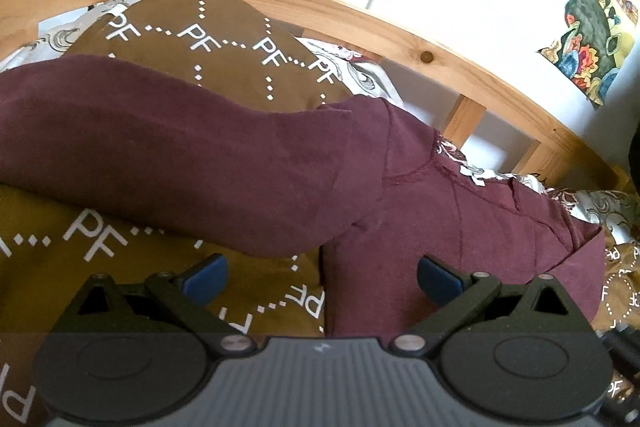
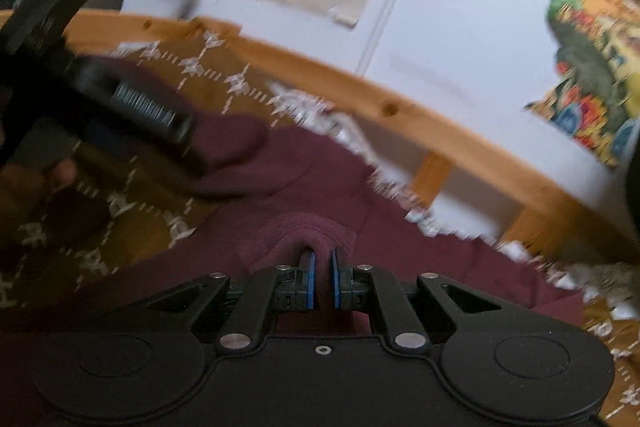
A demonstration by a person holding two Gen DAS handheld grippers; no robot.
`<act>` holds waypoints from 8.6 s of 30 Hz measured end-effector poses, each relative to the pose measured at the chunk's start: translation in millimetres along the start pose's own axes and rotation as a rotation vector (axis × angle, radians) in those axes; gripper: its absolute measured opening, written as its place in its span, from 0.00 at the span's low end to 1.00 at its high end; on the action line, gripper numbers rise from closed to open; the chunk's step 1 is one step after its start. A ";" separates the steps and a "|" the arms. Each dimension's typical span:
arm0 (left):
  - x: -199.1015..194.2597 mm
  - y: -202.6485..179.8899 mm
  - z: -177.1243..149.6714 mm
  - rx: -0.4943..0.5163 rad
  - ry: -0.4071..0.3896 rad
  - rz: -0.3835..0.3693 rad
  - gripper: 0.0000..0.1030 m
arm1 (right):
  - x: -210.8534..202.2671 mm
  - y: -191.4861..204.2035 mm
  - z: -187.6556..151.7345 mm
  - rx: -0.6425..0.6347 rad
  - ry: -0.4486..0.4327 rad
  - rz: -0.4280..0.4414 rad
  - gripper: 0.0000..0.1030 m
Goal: Fold small clothes
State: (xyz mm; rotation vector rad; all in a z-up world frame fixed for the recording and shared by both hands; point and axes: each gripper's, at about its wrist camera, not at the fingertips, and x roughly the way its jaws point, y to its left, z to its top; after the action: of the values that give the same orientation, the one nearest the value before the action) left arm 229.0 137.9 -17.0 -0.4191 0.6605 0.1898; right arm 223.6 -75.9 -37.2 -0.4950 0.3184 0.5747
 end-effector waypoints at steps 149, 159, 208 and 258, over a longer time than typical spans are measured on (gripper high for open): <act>37.8 -69.2 -95.3 0.485 0.126 -0.106 0.99 | 35.8 -181.5 -121.4 0.220 0.235 -0.463 0.11; -19.4 -45.1 -62.2 0.263 -0.074 -0.052 0.99 | 3.3 -160.0 -110.5 0.249 0.201 -0.434 0.66; -89.1 187.3 17.2 -0.545 -0.274 0.414 0.18 | -18.7 -13.0 -32.1 0.238 0.120 -0.001 0.99; -34.2 -132.5 -80.6 0.433 -0.297 -0.604 0.04 | -119.5 -93.2 -137.4 0.297 0.222 -0.312 0.99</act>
State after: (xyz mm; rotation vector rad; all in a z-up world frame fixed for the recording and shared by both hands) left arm 197.7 -17.7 -10.8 -0.1516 0.2479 -0.4530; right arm 162.6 -268.5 -69.1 -0.3116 0.5180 0.1639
